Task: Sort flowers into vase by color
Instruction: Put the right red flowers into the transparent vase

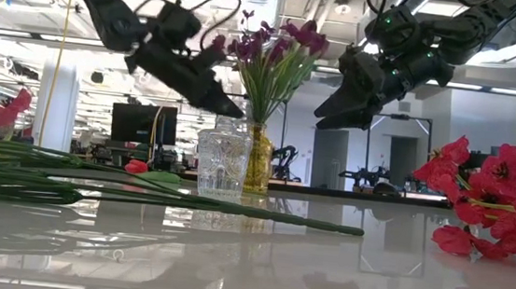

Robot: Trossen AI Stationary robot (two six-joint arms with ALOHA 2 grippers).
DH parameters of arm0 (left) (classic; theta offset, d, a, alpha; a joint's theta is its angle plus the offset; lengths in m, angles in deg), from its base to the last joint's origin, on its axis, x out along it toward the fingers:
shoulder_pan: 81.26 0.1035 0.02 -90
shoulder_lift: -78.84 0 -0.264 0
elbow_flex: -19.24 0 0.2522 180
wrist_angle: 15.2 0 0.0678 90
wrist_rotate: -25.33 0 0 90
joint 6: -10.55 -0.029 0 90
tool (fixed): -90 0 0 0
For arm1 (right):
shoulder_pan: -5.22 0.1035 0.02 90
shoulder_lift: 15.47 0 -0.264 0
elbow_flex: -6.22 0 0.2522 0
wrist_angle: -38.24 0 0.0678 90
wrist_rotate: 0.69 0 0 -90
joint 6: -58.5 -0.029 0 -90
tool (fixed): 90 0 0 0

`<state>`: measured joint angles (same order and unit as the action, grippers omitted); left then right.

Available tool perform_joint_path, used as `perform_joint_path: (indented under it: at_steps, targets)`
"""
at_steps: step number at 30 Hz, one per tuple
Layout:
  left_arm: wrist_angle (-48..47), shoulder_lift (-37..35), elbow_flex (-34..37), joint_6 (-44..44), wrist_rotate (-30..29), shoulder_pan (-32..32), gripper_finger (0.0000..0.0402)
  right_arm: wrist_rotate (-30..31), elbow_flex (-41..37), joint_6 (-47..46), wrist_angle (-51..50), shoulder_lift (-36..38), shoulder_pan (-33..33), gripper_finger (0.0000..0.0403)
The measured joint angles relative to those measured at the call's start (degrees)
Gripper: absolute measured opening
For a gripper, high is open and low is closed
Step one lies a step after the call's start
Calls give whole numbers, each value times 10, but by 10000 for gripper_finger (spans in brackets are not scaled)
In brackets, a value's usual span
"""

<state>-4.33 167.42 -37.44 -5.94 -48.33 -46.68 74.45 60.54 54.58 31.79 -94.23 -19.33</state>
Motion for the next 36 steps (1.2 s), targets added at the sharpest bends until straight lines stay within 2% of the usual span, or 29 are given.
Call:
perform_joint_path:
  at_steps: [5, 9, 11, 14, 18, 25, 29, 33, 36]
  targets:
    - [-128, -92, 0, -57, -45, -1, 213, 0, 0, -2, 0, 0, 0, 276]
    - [-232, -171, 0, -63, -70, 1, 213, -1, 0, -26, -4, 0, 1, 276]
    - [-274, -211, 0, -46, -50, -3, 213, -8, 0, -38, -23, 0, 6, 276]
    - [-313, -246, 0, -28, 12, -20, 213, -40, 14, -10, -118, 3, 29, 276]
    - [-321, -258, 0, -24, 72, -68, 213, -41, 56, -4, -262, 5, 91, 276]
    - [-367, -257, 0, -24, 18, -158, 213, 7, 117, -84, -478, 5, 243, 276]
    - [-381, -260, 1, -16, -12, -178, 208, 32, 121, -7, -521, 5, 321, 276]
    - [-379, -260, 2, 4, 7, -186, 202, 38, 121, -3, -533, -4, 376, 276]
    - [-307, -261, 42, 17, 9, -195, 195, 33, 121, -37, -539, -4, 411, 276]
